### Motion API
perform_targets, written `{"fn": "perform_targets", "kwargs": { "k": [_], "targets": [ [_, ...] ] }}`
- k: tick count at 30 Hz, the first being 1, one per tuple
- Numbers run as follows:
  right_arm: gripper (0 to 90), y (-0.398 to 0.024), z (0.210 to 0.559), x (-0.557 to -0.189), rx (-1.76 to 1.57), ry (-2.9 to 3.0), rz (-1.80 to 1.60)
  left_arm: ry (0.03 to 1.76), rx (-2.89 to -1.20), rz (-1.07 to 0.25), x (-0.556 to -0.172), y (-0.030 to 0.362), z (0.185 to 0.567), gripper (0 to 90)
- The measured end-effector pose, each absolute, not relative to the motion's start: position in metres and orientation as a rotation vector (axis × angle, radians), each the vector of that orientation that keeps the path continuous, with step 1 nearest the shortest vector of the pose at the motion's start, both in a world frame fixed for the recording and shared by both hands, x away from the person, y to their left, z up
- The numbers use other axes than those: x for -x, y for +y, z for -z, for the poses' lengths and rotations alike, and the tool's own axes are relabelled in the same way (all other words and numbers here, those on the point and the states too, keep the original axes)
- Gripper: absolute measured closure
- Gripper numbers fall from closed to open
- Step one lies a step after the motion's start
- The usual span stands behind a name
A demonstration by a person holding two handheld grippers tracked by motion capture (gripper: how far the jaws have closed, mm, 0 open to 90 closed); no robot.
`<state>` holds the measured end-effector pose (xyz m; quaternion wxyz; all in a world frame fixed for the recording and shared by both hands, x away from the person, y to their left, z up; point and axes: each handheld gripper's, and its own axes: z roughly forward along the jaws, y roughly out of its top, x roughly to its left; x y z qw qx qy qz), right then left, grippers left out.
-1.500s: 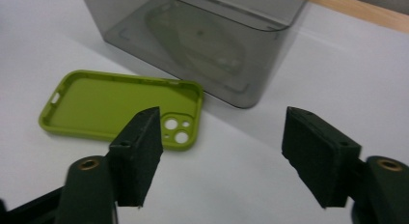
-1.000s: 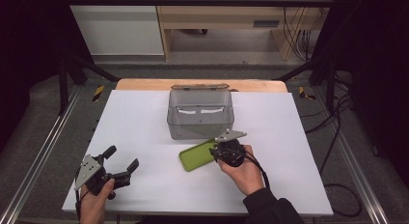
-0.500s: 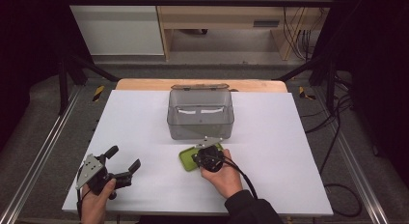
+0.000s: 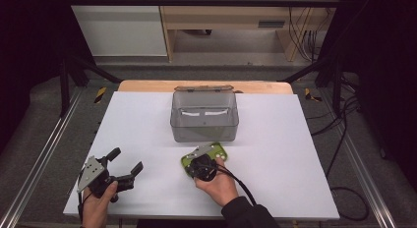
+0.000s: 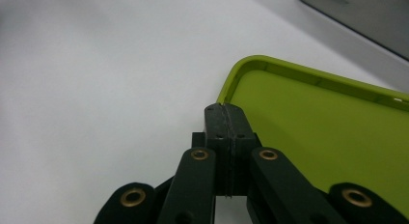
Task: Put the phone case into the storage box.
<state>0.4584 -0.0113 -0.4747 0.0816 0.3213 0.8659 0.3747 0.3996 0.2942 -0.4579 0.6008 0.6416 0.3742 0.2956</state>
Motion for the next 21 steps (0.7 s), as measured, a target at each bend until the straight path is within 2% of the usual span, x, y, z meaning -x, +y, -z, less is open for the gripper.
{"fn": "perform_targets", "kwargs": {
  "k": [13,21],
  "targets": [
    [90.0,-0.009,0.476,-0.417,-0.801,2.728,-1.184,0.889,-1.495,-0.677,-0.399,0.296,0.457,1.9],
    [90.0,-0.007,0.475,-0.408,-0.754,2.759,-1.184,0.901,-1.497,-0.667,-0.399,0.296,0.457,1.9]
  ]
}}
